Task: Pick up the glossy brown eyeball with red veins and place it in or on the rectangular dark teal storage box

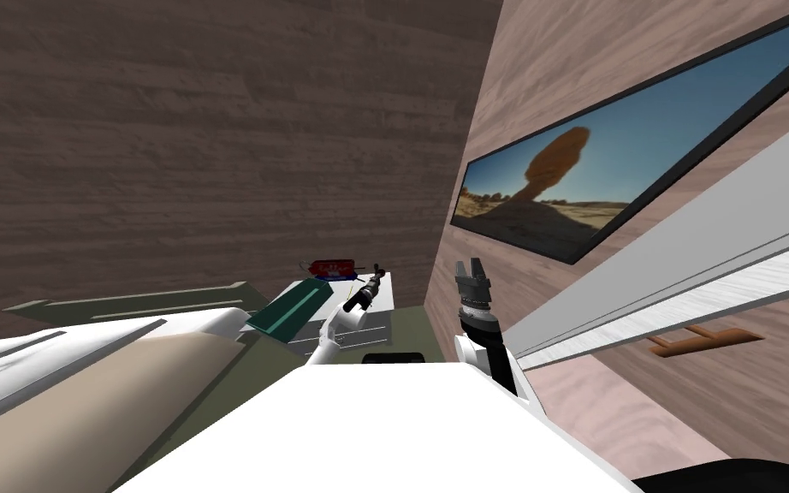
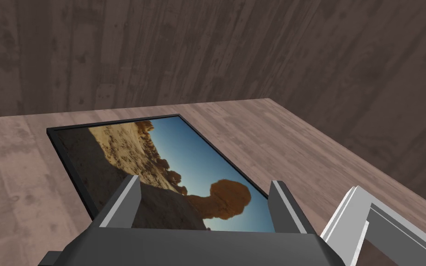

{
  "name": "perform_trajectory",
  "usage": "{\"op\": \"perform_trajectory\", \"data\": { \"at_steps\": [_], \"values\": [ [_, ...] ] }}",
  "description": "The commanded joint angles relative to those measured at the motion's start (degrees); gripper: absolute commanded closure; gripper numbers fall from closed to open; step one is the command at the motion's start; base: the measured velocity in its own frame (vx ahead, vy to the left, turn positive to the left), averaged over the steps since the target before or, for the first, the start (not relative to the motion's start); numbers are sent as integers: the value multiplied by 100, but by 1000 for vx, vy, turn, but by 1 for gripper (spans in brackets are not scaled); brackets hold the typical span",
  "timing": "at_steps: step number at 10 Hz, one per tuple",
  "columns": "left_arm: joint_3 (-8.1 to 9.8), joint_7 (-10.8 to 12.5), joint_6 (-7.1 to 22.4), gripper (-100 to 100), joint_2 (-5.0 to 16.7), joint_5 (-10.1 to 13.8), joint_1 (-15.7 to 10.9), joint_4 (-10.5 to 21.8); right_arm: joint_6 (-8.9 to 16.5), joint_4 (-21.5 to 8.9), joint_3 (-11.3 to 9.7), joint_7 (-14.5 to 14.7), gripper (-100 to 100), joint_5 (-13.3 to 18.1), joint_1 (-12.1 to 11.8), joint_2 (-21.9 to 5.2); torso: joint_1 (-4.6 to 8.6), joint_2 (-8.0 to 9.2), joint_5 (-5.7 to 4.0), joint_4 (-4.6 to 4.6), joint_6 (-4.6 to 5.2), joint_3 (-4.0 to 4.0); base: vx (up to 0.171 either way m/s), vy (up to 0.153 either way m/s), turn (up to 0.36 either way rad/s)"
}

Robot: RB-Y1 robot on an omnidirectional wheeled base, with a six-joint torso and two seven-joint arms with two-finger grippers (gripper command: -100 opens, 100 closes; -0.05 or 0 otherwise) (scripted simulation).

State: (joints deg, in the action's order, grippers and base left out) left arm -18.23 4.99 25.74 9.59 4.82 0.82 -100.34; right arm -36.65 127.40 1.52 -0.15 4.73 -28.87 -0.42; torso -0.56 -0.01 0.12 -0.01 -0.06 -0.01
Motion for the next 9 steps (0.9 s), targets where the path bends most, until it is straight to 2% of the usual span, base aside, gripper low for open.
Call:
{"op": "perform_trajectory", "data": {
  "at_steps": [1,6,9],
  "values": [
    [7,33,181,-100,21,-9,-117,127,0,0,0,0,0,0,0,0,0,0,0,0,0,0,-31,114,-22],
    [28,197,941,-100,131,-262,-409,765,0,0,-1,0,0,0,0,1,29,0,-6,1,-1,1,-18,69,-74],
    [56,252,1170,-100,176,-357,-472,983,0,0,-1,0,0,0,-1,1,46,-9,-9,-1,-1,-5,0,28,-4]
  ]
}}
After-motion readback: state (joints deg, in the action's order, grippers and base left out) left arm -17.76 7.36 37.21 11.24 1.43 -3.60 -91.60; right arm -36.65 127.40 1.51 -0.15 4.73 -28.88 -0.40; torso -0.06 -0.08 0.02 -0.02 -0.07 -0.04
